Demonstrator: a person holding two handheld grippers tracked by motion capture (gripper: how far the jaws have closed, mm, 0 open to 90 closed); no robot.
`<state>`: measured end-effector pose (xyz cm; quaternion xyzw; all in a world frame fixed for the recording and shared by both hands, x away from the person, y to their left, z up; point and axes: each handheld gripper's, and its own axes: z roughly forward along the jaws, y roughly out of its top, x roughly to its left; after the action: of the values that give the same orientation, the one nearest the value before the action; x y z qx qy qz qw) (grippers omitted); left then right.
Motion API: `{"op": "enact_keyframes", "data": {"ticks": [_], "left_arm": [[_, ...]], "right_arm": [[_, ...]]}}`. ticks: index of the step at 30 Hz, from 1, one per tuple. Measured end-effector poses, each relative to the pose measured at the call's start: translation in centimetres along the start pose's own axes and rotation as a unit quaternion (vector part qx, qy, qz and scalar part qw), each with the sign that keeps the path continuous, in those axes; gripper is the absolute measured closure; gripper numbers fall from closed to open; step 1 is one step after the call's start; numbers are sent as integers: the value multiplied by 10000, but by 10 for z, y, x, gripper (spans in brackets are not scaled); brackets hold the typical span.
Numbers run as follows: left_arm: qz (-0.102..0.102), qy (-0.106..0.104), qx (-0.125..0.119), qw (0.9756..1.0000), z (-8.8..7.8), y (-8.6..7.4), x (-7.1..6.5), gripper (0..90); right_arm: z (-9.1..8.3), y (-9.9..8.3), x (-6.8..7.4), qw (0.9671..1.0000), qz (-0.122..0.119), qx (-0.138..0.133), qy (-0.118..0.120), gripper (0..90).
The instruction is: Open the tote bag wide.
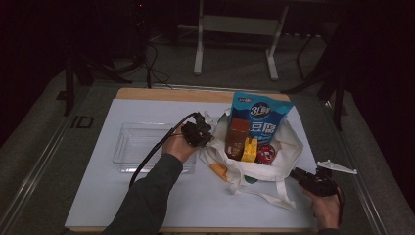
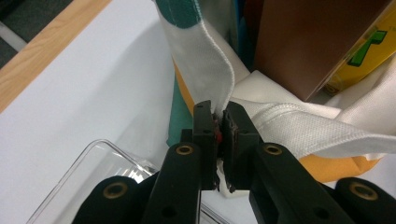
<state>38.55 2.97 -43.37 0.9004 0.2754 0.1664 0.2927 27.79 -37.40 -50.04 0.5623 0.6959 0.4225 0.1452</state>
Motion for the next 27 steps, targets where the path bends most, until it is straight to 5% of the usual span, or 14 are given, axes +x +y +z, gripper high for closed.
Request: {"op": "enact_keyframes", "data": {"ticks": [5, 11, 15, 20, 27], "left_arm": [[26, -14, -63, 10000, -7, -1, 1, 814], [-17, -57, -416, 9991, -27, 1, 3, 746], [-64, -43, -757, 9971, -42, 5, -1, 708], [-12, -188, -1033, 9945, -53, 7, -11, 714], [336, -301, -570, 9974, -32, 9, -33, 779]], "right_arm": [[-16, 8, 4, 9996, -18, -285, -32, 655], [-39, 25, 10, 9968, -59, -799, 4, 630], [-50, 40, 14, 9935, -118, -1133, -24, 617], [-48, 58, 22, 9920, -312, -1221, -5, 626], [-23, 74, 32, 9929, -582, -998, -286, 726]]}}
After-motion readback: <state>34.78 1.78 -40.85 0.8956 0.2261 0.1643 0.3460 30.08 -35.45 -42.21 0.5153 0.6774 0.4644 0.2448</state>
